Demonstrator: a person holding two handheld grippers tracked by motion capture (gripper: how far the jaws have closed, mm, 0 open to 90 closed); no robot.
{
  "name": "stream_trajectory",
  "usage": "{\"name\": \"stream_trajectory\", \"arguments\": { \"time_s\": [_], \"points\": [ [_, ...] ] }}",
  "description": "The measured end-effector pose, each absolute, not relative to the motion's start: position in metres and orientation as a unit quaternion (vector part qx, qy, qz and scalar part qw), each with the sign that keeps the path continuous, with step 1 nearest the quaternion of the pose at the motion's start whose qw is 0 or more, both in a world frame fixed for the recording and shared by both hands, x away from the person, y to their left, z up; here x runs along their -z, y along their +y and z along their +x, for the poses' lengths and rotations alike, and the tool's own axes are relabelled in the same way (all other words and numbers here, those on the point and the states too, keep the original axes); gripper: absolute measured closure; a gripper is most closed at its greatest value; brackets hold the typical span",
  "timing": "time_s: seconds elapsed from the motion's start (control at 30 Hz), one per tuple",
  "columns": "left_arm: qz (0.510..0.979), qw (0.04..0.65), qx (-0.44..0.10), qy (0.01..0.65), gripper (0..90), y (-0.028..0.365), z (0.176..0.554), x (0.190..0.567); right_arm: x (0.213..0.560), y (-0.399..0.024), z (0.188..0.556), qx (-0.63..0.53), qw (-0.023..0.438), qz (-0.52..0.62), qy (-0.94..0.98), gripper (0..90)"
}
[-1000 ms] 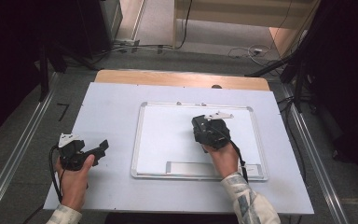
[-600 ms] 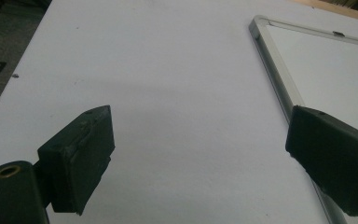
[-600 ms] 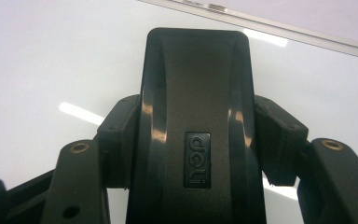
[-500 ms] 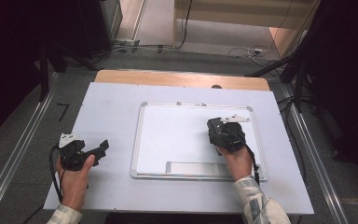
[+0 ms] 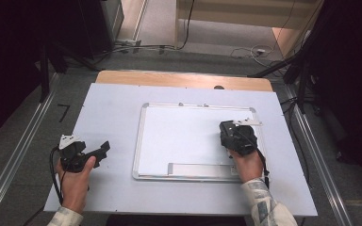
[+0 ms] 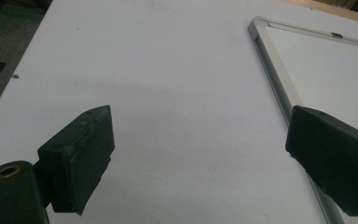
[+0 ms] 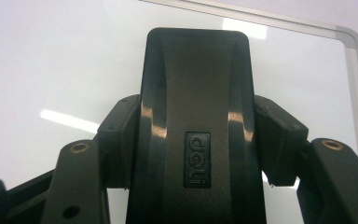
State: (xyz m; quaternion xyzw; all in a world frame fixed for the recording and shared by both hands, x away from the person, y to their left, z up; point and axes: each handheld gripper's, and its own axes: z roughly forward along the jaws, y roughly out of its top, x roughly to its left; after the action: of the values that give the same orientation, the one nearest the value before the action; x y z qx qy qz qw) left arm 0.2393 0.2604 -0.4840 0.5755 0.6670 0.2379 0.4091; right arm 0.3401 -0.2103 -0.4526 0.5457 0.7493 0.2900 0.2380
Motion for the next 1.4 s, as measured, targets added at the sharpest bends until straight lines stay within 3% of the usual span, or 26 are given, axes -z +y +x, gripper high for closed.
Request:
{"name": "stream_trajectory", "arguments": {
  "time_s": [1.4],
  "points": [
    [0.576, 0.406, -0.240, 0.668, 8.5, 0.259, 0.238, 0.483, 0.468, -0.274, 0.344, -0.255, 0.259, 0.616, 0.699, 37.0]
  ]
}}
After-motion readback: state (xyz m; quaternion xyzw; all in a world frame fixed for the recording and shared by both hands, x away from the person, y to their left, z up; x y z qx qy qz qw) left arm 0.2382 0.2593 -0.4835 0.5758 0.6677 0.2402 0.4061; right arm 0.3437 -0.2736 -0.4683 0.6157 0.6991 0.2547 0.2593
